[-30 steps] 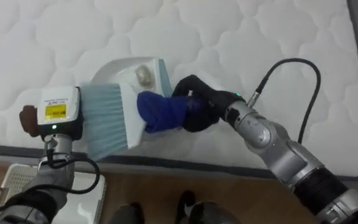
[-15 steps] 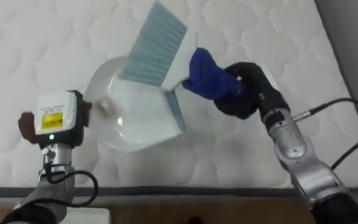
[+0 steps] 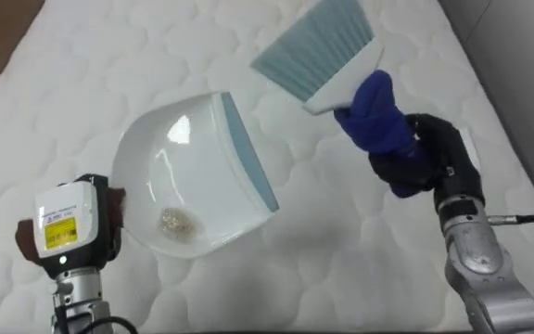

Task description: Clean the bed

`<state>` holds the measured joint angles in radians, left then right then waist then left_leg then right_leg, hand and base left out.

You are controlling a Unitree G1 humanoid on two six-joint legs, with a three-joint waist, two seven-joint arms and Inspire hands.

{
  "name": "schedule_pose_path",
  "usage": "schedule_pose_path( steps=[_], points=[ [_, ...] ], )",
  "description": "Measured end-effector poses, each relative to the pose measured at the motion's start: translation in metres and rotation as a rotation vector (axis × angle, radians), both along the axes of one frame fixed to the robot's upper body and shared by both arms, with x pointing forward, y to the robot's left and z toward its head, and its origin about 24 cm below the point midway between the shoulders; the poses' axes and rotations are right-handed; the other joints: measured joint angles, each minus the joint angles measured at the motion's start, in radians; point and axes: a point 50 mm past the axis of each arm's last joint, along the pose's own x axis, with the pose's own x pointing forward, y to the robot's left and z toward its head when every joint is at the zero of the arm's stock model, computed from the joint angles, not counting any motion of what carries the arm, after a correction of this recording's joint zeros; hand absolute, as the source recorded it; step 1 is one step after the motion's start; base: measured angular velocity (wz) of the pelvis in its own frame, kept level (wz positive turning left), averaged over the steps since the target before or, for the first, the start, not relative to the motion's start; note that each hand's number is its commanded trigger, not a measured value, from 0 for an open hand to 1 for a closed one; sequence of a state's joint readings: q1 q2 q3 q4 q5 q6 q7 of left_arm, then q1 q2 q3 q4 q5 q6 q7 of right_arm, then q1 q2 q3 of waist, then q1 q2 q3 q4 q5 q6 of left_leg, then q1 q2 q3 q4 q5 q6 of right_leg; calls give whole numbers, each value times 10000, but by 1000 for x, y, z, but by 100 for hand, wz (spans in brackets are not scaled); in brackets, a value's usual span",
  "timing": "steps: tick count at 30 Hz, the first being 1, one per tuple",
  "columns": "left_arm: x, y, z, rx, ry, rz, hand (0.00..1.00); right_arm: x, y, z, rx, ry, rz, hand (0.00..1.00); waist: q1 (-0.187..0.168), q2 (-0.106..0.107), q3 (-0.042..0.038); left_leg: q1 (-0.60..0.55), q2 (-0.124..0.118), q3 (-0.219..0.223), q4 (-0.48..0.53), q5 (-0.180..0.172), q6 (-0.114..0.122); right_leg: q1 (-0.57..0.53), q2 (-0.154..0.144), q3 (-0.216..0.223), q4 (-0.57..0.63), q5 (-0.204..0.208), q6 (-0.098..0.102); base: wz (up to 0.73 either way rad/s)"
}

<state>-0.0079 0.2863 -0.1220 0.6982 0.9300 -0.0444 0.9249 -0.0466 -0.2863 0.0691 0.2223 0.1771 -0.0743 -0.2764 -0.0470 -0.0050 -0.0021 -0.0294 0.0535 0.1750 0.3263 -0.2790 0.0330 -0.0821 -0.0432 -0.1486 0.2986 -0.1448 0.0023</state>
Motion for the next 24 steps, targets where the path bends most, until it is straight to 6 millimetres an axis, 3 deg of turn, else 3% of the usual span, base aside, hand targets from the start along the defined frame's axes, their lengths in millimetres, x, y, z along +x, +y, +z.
schedule_pose_path(
  steps=[2,7,14,16,20,24],
  points=[
    [-7,2,-1,-345,13,257,100,-1,-5,2,405,-132,-337,0,4,32,-41,261,-76,-149,-292,103,-41,203,7,-10,-83,-31,40,13],
    [-13,3,5,-720,-2,323,100,-16,-28,-6,1741,20,-1763,0,245,29,-40,558,-130,-380,-534,248,-83,450,33,-127,-197,-59,73,13],
    [-13,6,7,-1035,323,458,100,-33,-28,-26,1875,969,-1990,0,307,24,-27,576,-150,-731,-569,246,-86,829,50,-284,-452,-75,92,16],
    [-13,6,8,-1037,412,457,100,-34,-28,-27,1770,1094,-2000,0,492,11,-8,556,-151,-756,-572,246,-96,815,65,-303,-456,-93,69,3],
    [-12,4,9,-1098,378,415,100,-34,-26,-30,1827,1262,-1933,0,824,-28,7,270,-199,-1163,-487,289,-160,714,57,-550,-457,-131,9,22],
    [-12,3,9,-1173,465,389,100,-34,-18,-35,1723,1499,-1733,0,915,-38,8,-504,-330,-1935,140,316,-213,674,1,-1269,-377,-338,-63,76]
  ],
)
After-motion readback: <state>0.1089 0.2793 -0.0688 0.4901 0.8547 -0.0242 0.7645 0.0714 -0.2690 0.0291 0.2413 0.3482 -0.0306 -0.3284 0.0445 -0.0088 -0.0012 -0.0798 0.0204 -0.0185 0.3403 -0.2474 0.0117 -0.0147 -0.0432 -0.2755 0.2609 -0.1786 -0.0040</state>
